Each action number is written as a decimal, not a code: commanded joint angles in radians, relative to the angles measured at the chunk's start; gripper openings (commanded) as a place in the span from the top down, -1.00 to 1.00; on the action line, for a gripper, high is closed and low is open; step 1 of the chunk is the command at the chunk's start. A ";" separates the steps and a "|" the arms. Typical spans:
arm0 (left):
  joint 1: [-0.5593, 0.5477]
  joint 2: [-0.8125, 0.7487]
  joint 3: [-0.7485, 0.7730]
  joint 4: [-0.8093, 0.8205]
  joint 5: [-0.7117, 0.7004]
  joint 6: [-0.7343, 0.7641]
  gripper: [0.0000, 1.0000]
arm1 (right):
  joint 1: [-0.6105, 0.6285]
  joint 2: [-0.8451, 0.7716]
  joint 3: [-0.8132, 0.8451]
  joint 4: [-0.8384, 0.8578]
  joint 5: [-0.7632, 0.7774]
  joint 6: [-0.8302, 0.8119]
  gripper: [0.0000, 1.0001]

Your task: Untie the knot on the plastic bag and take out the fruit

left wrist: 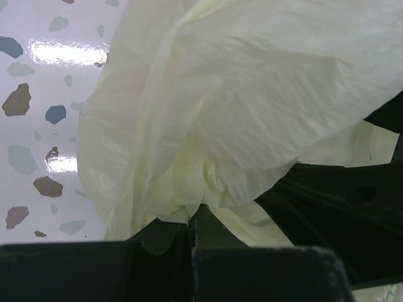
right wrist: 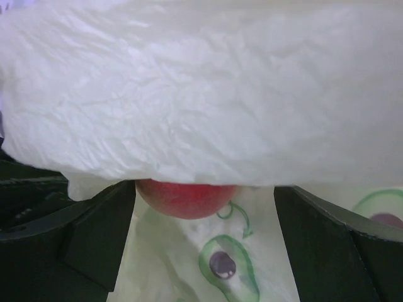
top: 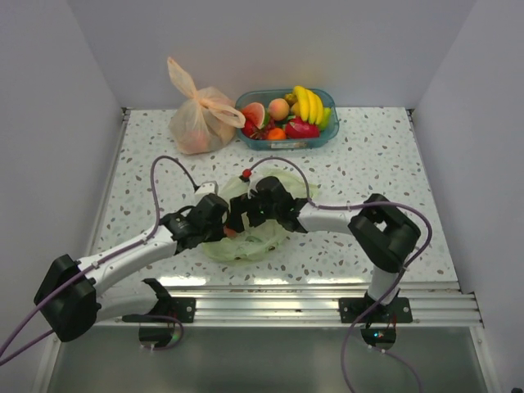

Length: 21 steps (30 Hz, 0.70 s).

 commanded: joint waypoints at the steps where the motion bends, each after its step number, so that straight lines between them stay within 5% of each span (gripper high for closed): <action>1: 0.010 -0.018 -0.021 0.056 0.032 -0.019 1.00 | 0.016 0.049 0.047 0.119 -0.054 0.002 -0.89; 9: 0.022 -0.016 -0.032 0.073 0.040 -0.008 1.00 | 0.021 0.128 0.070 0.182 -0.095 0.020 -0.79; 13: 0.042 -0.027 -0.032 0.069 0.033 0.007 1.00 | 0.019 0.083 0.030 0.177 -0.086 0.005 -0.17; 14: 0.048 -0.032 -0.032 0.069 0.033 0.018 1.00 | 0.021 0.051 0.022 0.159 -0.083 -0.001 0.14; 21: 0.097 -0.032 -0.009 0.064 0.026 0.078 1.00 | 0.019 -0.146 -0.005 -0.036 -0.011 -0.090 0.53</action>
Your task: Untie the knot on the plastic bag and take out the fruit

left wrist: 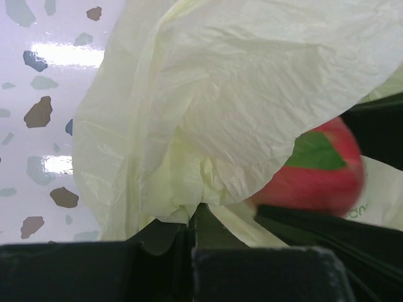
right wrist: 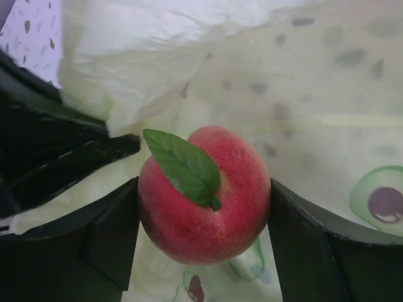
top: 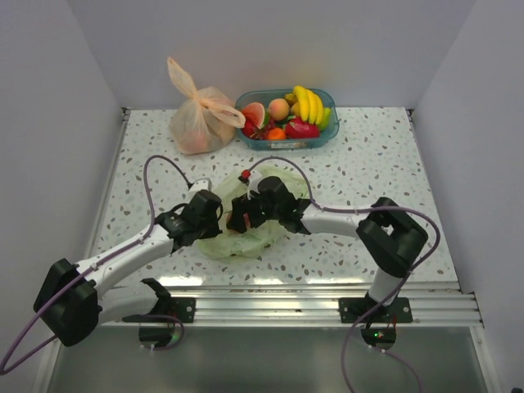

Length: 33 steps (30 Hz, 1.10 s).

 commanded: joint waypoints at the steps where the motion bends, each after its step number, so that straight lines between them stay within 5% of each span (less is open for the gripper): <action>1: 0.017 -0.014 0.023 0.026 -0.012 0.051 1.00 | 0.002 -0.163 -0.001 -0.094 0.071 -0.083 0.57; 8: 0.025 0.002 0.052 0.023 -0.023 0.114 1.00 | -0.014 -0.331 0.124 -0.420 0.209 -0.219 0.80; 13: 0.025 -0.006 0.051 0.049 0.010 0.157 1.00 | -0.148 -0.332 0.304 -0.519 0.332 -0.310 0.80; 23: 0.025 -0.008 0.059 0.141 0.207 0.267 1.00 | -0.394 -0.014 0.684 -0.403 0.452 -0.375 0.76; 33: 0.025 0.009 0.049 0.174 0.287 0.307 1.00 | -0.440 0.417 1.074 -0.420 0.475 -0.474 0.73</action>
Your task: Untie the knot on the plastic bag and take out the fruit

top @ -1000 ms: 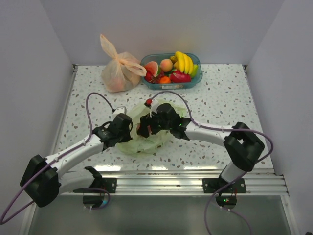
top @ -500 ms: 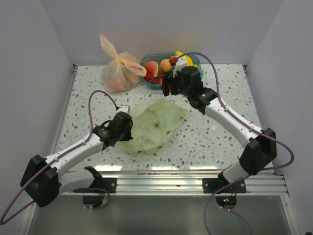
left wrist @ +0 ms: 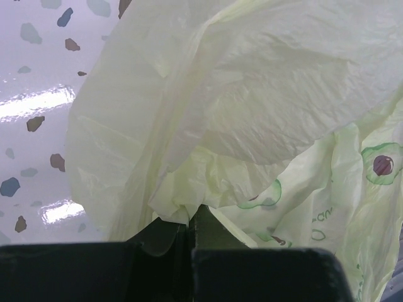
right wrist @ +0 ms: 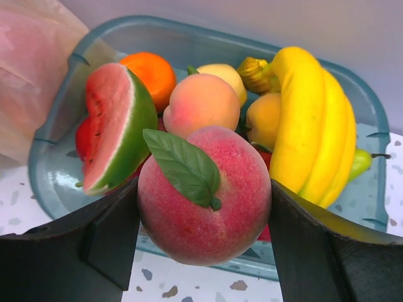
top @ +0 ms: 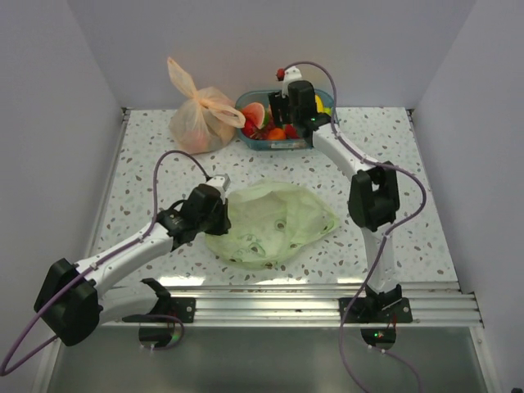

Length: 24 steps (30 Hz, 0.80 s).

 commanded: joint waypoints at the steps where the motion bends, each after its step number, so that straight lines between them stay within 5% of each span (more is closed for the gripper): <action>1: 0.007 0.008 0.028 0.060 0.046 0.037 1.00 | -0.007 0.077 0.093 -0.008 0.035 -0.035 0.71; 6: 0.007 0.022 0.031 0.074 0.046 0.045 1.00 | -0.011 0.143 0.097 -0.028 0.022 0.003 0.52; 11: 0.007 0.028 0.034 0.083 0.075 0.051 1.00 | -0.012 0.134 0.095 -0.053 0.011 0.015 -0.63; 13: 0.007 0.025 0.036 0.088 0.074 0.051 0.99 | -0.012 0.111 0.089 -0.054 -0.006 0.015 -0.84; 19: 0.007 0.033 0.070 0.098 0.060 0.037 0.87 | -0.012 -0.067 0.022 -0.076 -0.031 0.057 -0.97; 24: 0.007 0.040 0.110 0.089 0.027 0.031 0.32 | -0.012 -0.272 -0.135 -0.091 -0.008 0.083 -0.98</action>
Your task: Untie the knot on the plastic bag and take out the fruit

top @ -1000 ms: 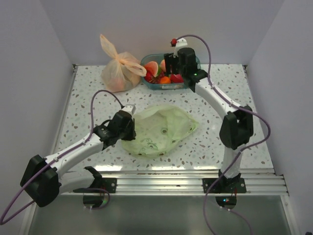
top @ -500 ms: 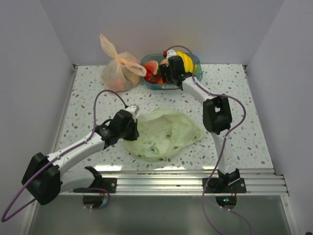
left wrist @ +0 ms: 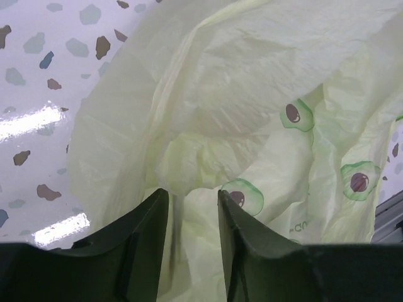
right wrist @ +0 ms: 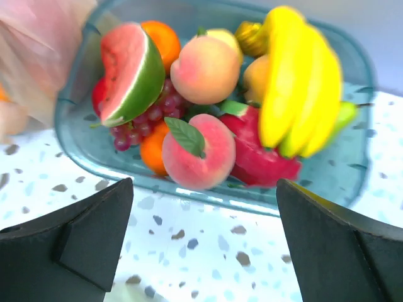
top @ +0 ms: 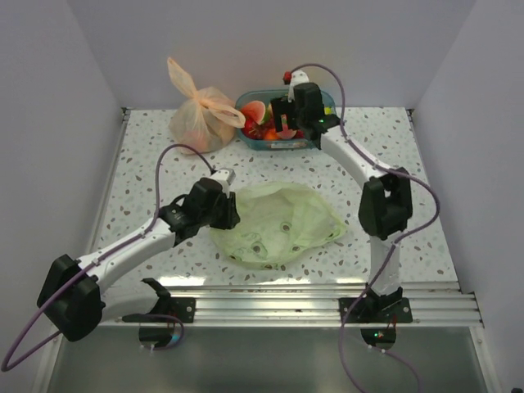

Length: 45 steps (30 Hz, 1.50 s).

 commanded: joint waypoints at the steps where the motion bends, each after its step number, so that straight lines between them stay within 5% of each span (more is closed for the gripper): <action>1: 0.007 0.006 0.068 0.032 -0.034 0.009 0.10 | -0.005 -0.277 -0.079 0.004 0.019 0.037 -0.97; 4: 0.007 -0.009 0.087 0.014 -0.054 0.006 -0.25 | -0.005 -0.389 -0.183 -0.028 0.050 0.045 -0.97; 8: 0.007 -0.051 0.121 -0.031 -0.101 -0.009 -0.98 | -0.005 -0.619 -0.313 -0.080 0.091 0.048 -0.97; 20: 0.007 -0.322 0.253 -0.253 -0.371 -0.043 -1.00 | -0.005 -1.167 -0.691 -0.235 0.288 0.065 -0.98; 32: 0.007 -0.707 0.063 -0.315 -0.684 0.003 -1.00 | -0.005 -1.696 -1.065 -0.218 0.416 0.065 -0.98; 45: 0.007 -0.901 -0.068 -0.292 -0.784 -0.005 -1.00 | -0.005 -1.824 -1.199 -0.214 0.387 0.065 -0.97</action>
